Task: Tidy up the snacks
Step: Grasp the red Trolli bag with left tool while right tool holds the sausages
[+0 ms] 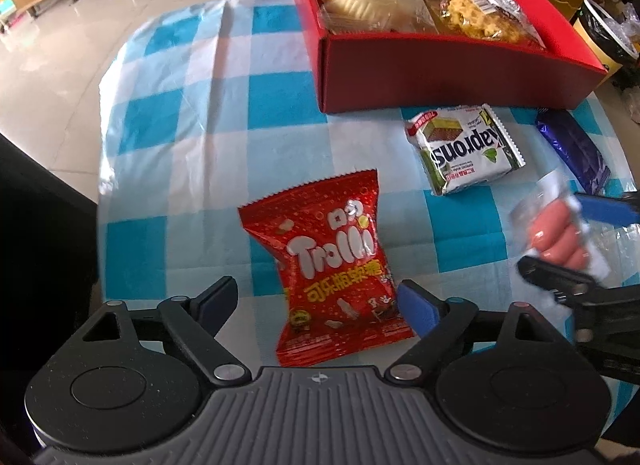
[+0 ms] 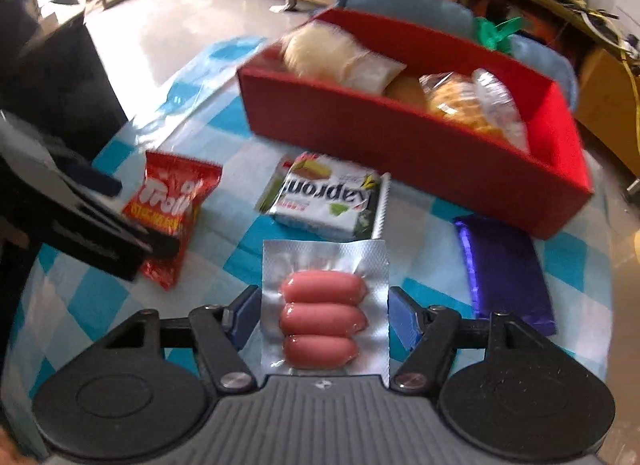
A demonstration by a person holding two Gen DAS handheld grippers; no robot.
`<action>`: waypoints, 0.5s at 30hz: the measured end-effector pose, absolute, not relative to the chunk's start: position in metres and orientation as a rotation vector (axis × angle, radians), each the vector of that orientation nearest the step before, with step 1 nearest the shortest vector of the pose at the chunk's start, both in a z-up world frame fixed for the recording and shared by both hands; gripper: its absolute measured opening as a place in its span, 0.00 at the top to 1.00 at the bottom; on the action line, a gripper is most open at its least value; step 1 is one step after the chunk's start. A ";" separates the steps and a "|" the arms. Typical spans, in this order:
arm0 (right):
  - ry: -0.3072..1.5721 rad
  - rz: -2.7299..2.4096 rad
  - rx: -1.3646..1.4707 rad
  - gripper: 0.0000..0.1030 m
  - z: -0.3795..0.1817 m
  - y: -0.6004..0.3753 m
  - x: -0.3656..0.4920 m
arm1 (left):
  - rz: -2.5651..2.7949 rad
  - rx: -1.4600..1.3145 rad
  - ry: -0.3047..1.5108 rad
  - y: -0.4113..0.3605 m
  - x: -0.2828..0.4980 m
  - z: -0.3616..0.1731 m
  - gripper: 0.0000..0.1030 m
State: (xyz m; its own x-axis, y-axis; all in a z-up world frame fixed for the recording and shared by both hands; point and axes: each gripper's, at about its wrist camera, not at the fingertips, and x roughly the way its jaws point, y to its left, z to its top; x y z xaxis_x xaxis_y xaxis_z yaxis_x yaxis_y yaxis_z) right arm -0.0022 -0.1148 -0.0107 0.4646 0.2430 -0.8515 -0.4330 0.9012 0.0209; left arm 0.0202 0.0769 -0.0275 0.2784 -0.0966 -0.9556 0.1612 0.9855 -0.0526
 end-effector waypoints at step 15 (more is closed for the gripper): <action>0.970 0.413 -0.134 0.35 0.004 -0.127 0.001 | -0.098 0.069 1.254 0.059 0.013 -0.029 0.40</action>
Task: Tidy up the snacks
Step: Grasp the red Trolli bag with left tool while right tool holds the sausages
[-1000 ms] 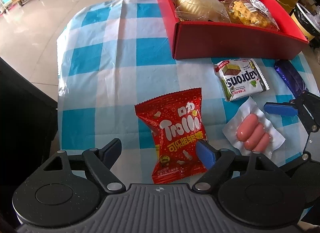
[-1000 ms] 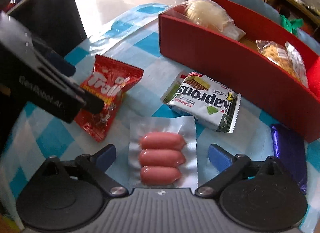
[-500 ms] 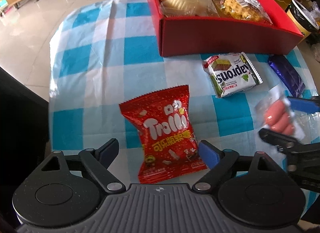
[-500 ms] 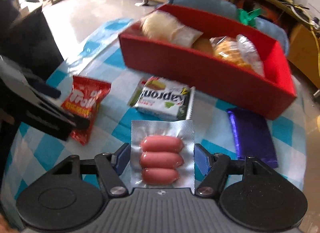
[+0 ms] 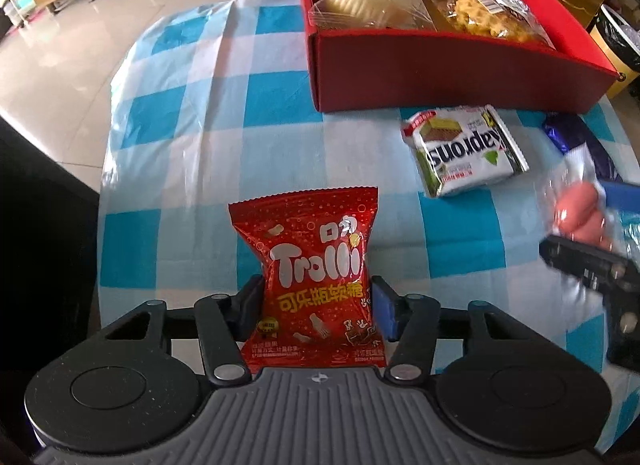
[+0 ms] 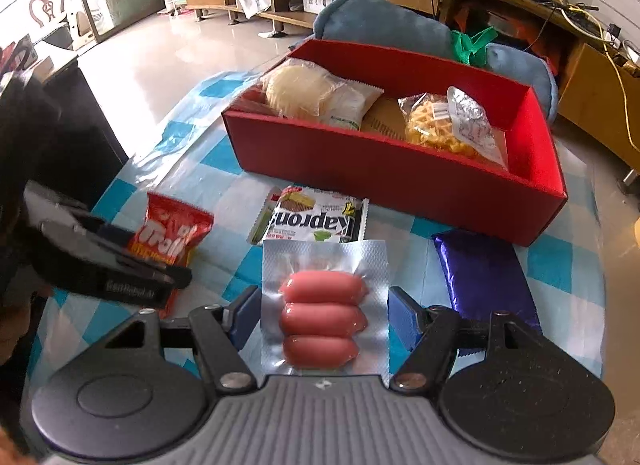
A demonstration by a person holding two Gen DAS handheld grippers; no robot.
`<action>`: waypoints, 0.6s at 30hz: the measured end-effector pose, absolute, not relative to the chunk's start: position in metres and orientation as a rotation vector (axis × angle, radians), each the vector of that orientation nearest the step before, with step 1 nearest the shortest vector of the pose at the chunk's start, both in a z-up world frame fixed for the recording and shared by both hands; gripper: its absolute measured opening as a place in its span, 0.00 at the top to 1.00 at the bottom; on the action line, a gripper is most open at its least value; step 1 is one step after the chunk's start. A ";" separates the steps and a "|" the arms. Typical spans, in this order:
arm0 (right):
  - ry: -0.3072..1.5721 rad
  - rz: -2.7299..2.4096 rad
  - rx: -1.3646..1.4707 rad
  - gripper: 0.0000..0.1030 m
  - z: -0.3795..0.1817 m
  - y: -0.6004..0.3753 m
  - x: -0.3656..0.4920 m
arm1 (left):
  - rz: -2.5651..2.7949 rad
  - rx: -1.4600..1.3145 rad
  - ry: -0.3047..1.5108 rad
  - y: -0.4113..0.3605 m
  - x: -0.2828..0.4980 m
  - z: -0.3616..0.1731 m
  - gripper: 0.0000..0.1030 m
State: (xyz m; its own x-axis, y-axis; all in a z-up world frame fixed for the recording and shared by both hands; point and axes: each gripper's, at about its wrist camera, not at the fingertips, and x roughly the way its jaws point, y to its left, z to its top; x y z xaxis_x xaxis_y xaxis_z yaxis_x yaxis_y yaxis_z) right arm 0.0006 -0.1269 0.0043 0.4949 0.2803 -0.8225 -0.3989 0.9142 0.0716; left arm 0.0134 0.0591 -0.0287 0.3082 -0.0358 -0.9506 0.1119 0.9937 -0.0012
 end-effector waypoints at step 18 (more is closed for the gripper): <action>1.006 0.407 -0.128 0.35 -0.005 -0.127 0.002 | -0.094 0.164 1.212 0.051 -0.008 -0.037 0.11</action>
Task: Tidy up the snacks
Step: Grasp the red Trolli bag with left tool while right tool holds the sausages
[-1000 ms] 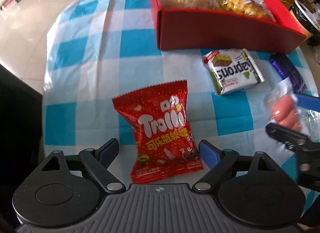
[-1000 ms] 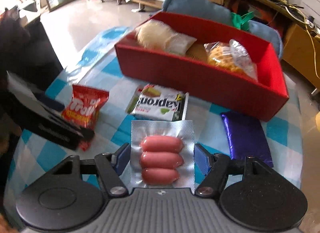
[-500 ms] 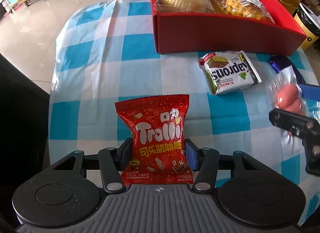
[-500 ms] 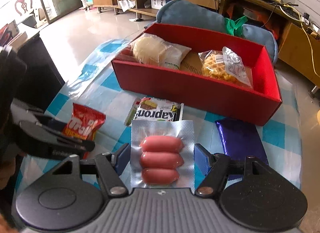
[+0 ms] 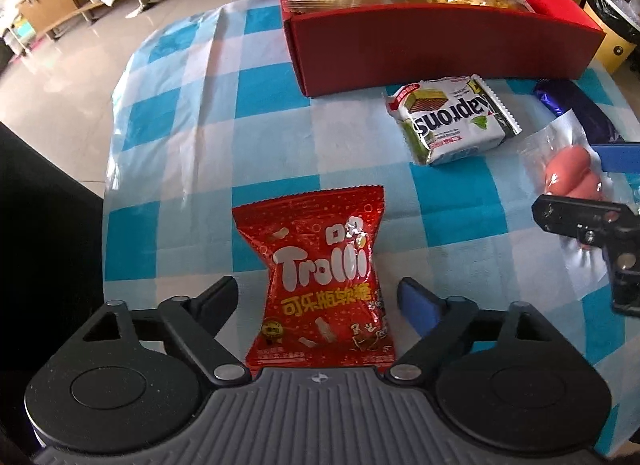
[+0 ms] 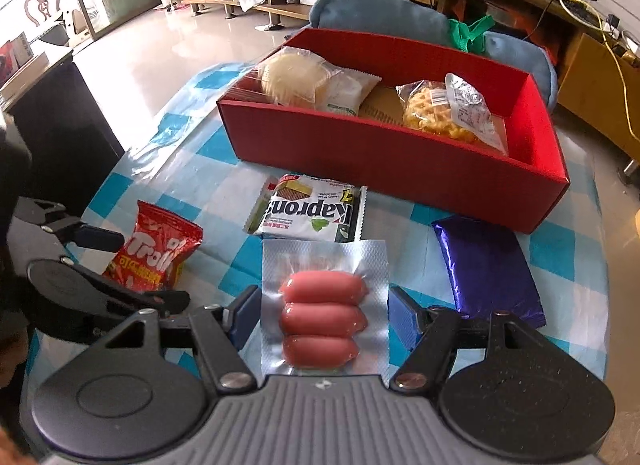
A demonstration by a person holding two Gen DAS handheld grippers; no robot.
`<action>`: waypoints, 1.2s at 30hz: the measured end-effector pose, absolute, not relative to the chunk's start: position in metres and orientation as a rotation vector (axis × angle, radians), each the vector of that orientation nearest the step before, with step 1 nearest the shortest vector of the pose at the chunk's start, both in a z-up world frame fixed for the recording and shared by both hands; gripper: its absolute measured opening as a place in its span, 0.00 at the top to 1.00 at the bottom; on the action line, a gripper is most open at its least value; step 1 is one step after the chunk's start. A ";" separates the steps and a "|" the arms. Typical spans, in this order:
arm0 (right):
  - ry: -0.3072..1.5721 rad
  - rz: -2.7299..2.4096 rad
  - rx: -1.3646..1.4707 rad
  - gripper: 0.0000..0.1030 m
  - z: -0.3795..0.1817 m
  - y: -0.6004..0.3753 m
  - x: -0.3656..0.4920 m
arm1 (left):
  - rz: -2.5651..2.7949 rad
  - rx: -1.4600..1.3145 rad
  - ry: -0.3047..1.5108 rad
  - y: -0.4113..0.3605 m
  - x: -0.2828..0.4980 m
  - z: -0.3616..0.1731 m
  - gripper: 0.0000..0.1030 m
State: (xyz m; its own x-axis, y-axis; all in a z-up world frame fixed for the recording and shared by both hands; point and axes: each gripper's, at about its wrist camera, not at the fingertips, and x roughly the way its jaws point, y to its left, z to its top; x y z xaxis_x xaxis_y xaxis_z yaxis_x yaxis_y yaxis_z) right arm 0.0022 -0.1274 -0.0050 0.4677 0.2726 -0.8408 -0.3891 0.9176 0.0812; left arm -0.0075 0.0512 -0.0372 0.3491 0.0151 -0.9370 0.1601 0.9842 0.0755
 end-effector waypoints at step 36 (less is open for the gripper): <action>1.016 0.400 -0.123 0.35 -0.007 -0.129 0.005 | -0.149 0.067 1.239 0.058 -0.002 -0.042 0.14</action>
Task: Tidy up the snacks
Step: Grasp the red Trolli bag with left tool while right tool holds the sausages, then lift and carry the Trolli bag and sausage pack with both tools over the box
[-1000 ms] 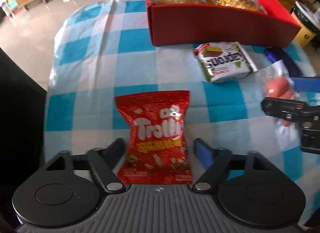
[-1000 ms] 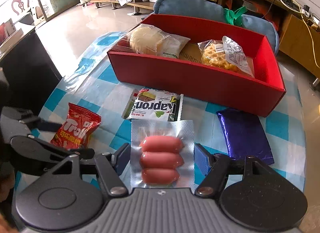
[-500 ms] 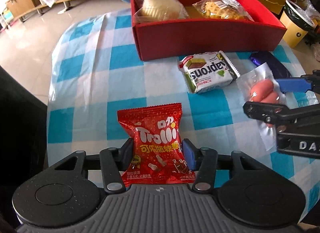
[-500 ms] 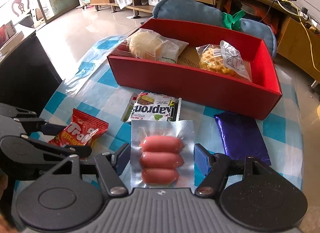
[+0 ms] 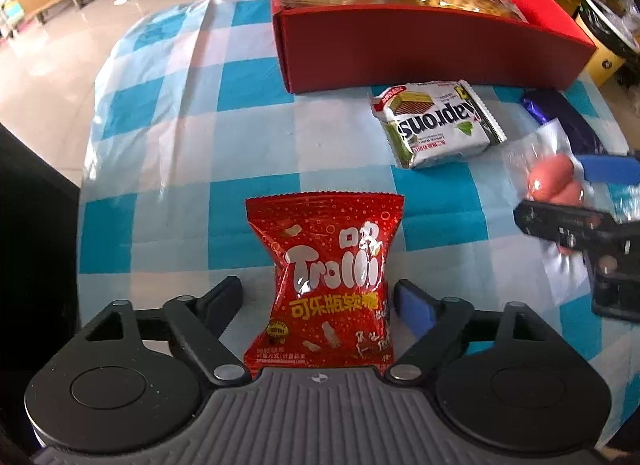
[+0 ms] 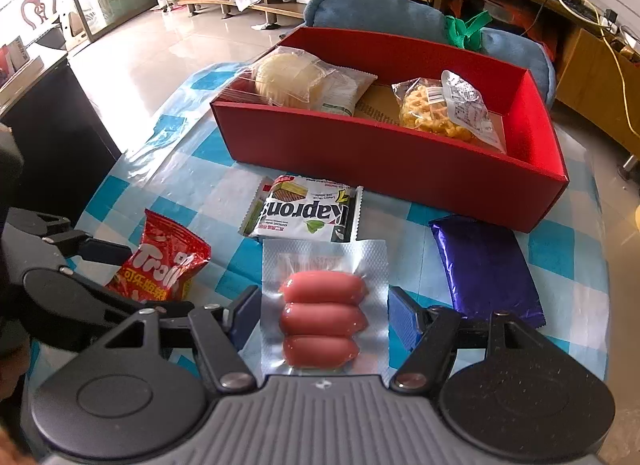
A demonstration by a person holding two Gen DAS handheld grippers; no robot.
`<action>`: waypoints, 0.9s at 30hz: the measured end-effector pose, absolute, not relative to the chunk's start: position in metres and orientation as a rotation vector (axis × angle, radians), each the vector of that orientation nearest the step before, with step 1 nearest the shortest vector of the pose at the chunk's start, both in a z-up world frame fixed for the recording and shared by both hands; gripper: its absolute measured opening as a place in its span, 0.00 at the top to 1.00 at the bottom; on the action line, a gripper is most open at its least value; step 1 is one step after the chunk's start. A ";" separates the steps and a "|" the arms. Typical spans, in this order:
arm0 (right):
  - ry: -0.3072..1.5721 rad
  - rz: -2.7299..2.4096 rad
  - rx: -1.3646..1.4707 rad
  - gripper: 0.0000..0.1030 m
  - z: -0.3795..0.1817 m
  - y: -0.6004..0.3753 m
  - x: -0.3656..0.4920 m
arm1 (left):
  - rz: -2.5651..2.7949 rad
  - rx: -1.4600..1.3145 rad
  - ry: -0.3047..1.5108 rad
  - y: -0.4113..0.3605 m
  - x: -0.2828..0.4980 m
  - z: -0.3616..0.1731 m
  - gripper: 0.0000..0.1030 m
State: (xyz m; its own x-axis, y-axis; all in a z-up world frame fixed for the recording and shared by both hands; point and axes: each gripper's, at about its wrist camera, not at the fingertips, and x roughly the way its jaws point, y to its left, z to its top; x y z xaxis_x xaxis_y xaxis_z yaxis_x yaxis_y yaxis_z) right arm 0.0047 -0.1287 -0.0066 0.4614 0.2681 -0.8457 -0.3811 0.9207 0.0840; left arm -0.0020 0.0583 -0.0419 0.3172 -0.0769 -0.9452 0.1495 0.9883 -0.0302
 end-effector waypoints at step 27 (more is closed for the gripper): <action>0.939 0.370 -0.120 0.35 0.009 -0.135 0.006 | -0.192 0.122 1.113 0.042 -0.018 -0.010 0.45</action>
State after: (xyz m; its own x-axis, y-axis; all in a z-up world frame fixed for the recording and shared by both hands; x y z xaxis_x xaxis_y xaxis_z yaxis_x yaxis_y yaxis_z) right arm 0.0065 -0.1350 0.0092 0.5326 0.2579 -0.8061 -0.3614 0.9306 0.0589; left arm -0.0183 0.0423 -0.0098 0.4274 -0.0925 -0.8993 0.2146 0.9767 0.0015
